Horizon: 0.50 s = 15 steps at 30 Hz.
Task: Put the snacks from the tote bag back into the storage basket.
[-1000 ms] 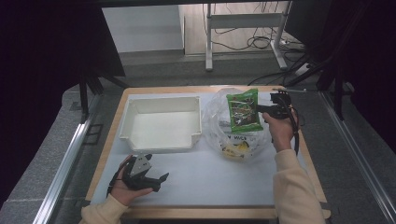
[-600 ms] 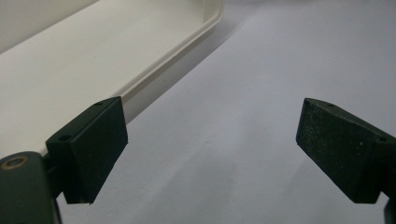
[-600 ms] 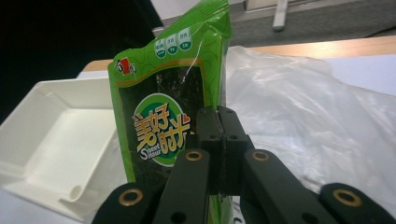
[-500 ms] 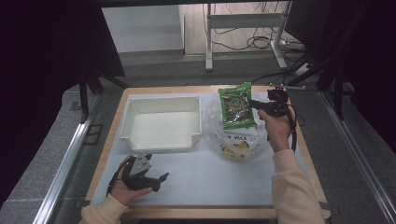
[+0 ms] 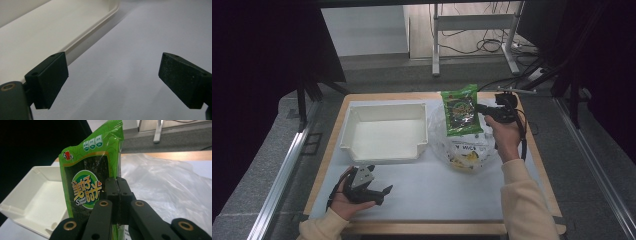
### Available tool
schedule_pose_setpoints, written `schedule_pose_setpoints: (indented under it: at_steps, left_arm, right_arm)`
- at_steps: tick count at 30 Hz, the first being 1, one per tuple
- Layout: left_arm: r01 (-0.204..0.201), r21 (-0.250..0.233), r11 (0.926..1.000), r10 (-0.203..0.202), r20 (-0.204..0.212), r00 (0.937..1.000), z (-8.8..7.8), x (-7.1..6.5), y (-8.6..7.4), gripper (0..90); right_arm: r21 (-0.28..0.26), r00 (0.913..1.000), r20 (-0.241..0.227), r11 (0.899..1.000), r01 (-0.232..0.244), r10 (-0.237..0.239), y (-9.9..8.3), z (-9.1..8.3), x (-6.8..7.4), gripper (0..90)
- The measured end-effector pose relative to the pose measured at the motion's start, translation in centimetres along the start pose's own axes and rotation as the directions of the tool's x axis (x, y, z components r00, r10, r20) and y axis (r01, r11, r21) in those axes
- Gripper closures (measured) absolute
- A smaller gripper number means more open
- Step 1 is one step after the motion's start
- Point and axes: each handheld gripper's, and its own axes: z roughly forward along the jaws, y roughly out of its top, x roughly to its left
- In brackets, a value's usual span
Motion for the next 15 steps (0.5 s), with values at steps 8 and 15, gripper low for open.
schedule_pose_setpoints:
  at_steps: [8, 15]
  left_arm:
    - [0.001, -0.002, 1.0000, -0.001, 0.000, 1.0000, 0.0, 0.0, 0.0, 9.0]
    - [-0.001, 0.001, 1.0000, 0.001, -0.004, 1.0000, 0.0, 0.0, 0.0, 9.0]
  right_arm:
    - [-0.017, 0.9997, -0.015, 1.000, 0.016, -0.016, 0.5, 0.0, 1.1, 89.7]
    - [-0.016, 0.9989, -0.031, 0.999, 0.034, -0.034, 0.5, 0.3, 1.7, 89.7]
